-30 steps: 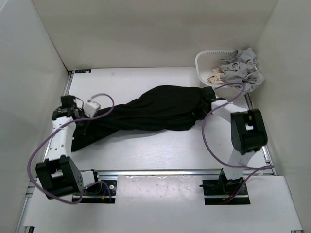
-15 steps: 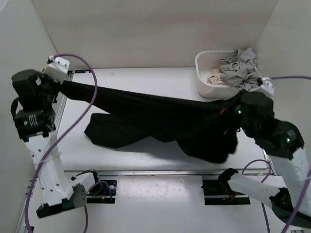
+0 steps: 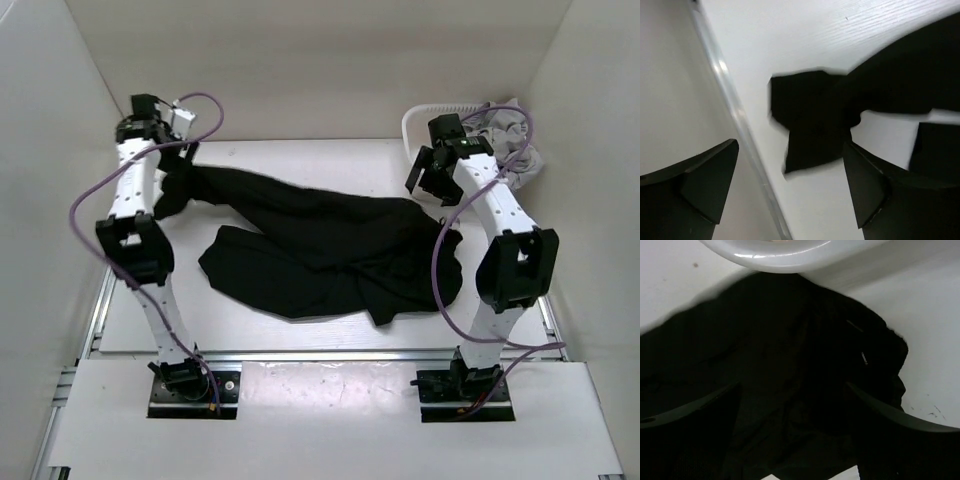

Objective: Fold and stack the trousers
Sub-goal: Flatten the trousers out

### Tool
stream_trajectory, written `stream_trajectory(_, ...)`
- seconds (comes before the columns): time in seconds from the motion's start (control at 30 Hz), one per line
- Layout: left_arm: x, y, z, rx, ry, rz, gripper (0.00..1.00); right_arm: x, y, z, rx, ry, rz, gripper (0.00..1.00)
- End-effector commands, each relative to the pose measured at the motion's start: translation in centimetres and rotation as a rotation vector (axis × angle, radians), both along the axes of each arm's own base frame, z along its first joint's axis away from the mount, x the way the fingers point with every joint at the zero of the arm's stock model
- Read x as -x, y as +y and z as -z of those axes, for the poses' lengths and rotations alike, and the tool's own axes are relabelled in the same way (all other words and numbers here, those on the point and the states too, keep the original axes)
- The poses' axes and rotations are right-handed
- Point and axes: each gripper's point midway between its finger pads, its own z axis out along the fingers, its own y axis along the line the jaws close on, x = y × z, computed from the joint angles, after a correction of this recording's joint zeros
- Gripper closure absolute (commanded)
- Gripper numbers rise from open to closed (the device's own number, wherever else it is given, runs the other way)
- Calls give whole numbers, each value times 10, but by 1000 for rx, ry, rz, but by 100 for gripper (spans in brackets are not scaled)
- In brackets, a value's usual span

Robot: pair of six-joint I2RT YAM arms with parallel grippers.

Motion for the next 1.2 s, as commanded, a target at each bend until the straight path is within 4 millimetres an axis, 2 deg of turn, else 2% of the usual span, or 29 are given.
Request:
stream_trajectory(0.0,-11,-13,9,-38,55,-37,0,4,4,-35,3,-36,-64,13)
stream_trajectory(0.03,-5,-16,16,-21,93,-38,0,17,3,-24,25,-3,-77,13)
stream_trajectory(0.07,0,-17,9,5,80,-39,0,29,2,-40,29,-55,-81,12)
stream_trajectory(0.13,19,-24,1,105,70,-12,0,52,-8,-38,47,-64,-55,12)
stream_trajectory(0.17,37,-14,15,135,100,-33,0,77,-15,-26,50,-53,-55,15)
stream_trajectory(0.2,56,-15,-12,131,42,-14,0,89,-18,-16,53,-38,-56,17)
stream_trajectory(0.23,69,-21,-11,121,44,43,0,101,-21,-5,63,-16,-64,18)
stream_trajectory(0.27,97,-28,22,136,135,64,0,112,-24,3,73,-7,-78,23)
stream_trajectory(0.3,115,-31,13,115,108,86,0,129,-30,31,101,74,-86,24)
stream_trajectory(0.33,126,-34,24,103,131,101,0,136,-38,39,135,106,-74,24)
stream_trajectory(0.37,153,-38,62,96,235,104,0,141,-47,46,170,142,-52,23)
stream_trajectory(0.4,166,-40,71,93,251,113,0,145,-57,49,194,159,-17,10)
stream_trajectory(0.43,173,-43,88,106,280,127,0,147,-66,59,197,188,13,6)
stream_trajectory(0.47,193,-53,113,129,349,143,0,146,-67,63,176,188,12,4)
stream_trajectory(0.5,203,-56,124,148,383,148,0,136,-65,67,145,166,18,2)
stream_trajectory(0.53,208,-64,133,161,396,168,0,130,-66,66,127,144,23,2)
stream_trajectory(0.57,205,-72,139,179,379,194,0,128,-66,77,130,165,22,2)
stream_trajectory(0.63,214,-84,159,215,418,223,0,117,-65,92,74,183,24,1)
stream_trajectory(0.77,212,-96,182,240,449,258,0,103,-56,118,5,239,12,6)
stream_trajectory(0.83,218,-93,199,228,489,245,0,98,-62,129,-6,257,57,25)
stream_trajectory(0.87,216,-91,202,216,474,242,0,101,-70,136,-8,270,80,49)
stream_trajectory(0.9,212,-89,202,210,460,228,0,103,-71,138,-26,280,97,64)
stream_trajectory(0.93,214,-90,206,215,468,219,0,103,-78,140,-29,275,119,77)
stream_trajectory(0.97,212,-93,208,232,465,227,0,106,-75,143,-64,276,115,93)
stream_trajectory(1.0,207,-96,205,248,448,238,2,105,-74,139,-82,263,117,100)
stream_trajectory(1.03,208,-106,208,305,458,251,13,108,-74,135,-99,251,119,100)
stream_trajectory(1.1,198,-111,210,344,462,235,57,108,-72,124,-128,226,116,100)
stream_trajectory(1.13,196,-112,212,363,472,199,86,109,-68,111,-152,194,103,100)
stream_trajectory(1.17,193,-113,210,377,480,192,86,107,-64,100,-170,167,92,100)
